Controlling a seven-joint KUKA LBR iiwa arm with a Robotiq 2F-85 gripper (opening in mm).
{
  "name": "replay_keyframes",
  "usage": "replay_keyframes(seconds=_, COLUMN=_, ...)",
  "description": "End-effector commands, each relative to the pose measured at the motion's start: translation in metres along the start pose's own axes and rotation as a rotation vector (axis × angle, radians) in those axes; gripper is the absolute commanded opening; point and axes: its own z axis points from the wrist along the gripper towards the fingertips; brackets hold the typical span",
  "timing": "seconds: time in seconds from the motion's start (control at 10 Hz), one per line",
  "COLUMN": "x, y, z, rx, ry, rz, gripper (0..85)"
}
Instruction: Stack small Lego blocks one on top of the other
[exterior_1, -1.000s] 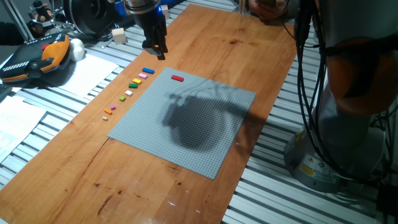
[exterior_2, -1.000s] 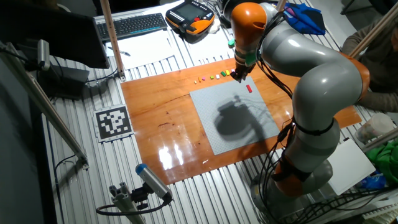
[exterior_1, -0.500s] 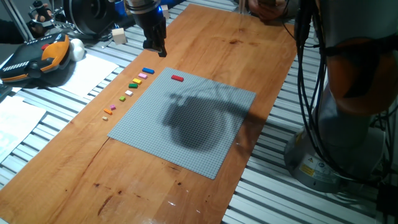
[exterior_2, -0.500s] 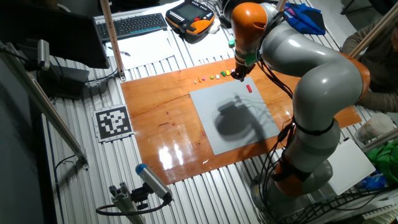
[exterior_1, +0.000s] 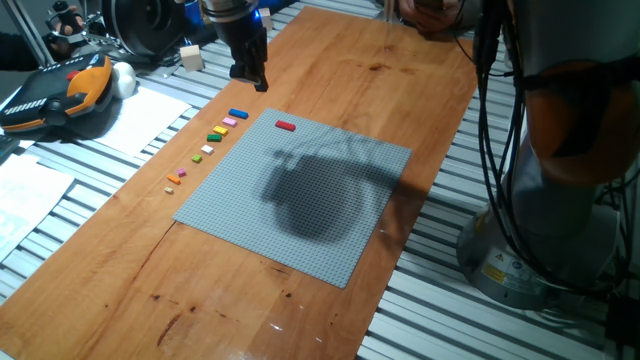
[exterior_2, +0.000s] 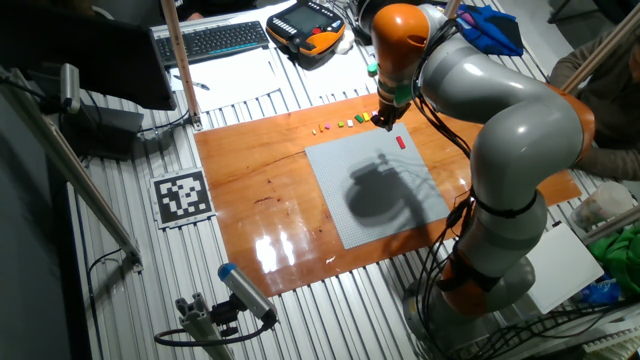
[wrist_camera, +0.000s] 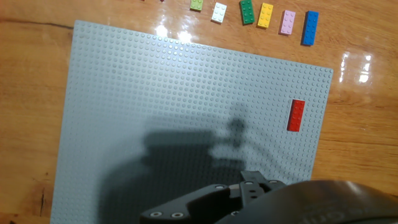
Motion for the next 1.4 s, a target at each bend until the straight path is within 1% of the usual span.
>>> replay_keyframes(seconds=0.0, x=0.0002, y=0.0, z=0.0002, rx=-0.001, ry=-0.003, rz=-0.002, gripper=0.0)
replay_keyframes(seconds=0.6, x=0.0002, y=0.0, z=0.0002, rx=-0.001, ry=-0.004, rz=0.018, gripper=0.0)
replay_keyframes(seconds=0.7, x=0.0002, y=0.0, z=0.0002, rx=-0.006, ry=-0.027, rz=0.067, gripper=0.0)
replay_keyframes(seconds=0.8, x=0.0002, y=0.0, z=0.0002, rx=-0.03, ry=-0.091, rz=0.092, gripper=0.0)
replay_keyframes(seconds=0.9, x=0.0002, y=0.0, z=0.0002, rx=-0.023, ry=-0.092, rz=0.092, gripper=0.0)
replay_keyframes(seconds=1.0, x=0.0002, y=0.0, z=0.0002, rx=-0.022, ry=-0.103, rz=0.119, gripper=0.0)
replay_keyframes(seconds=1.1, x=0.0002, y=0.0, z=0.0002, rx=0.005, ry=-0.135, rz=0.15, gripper=0.0)
replay_keyframes(seconds=1.2, x=0.0002, y=0.0, z=0.0002, rx=0.044, ry=-0.135, rz=0.166, gripper=0.0)
replay_keyframes(seconds=1.3, x=0.0002, y=0.0, z=0.0002, rx=0.046, ry=-0.132, rz=0.185, gripper=0.0)
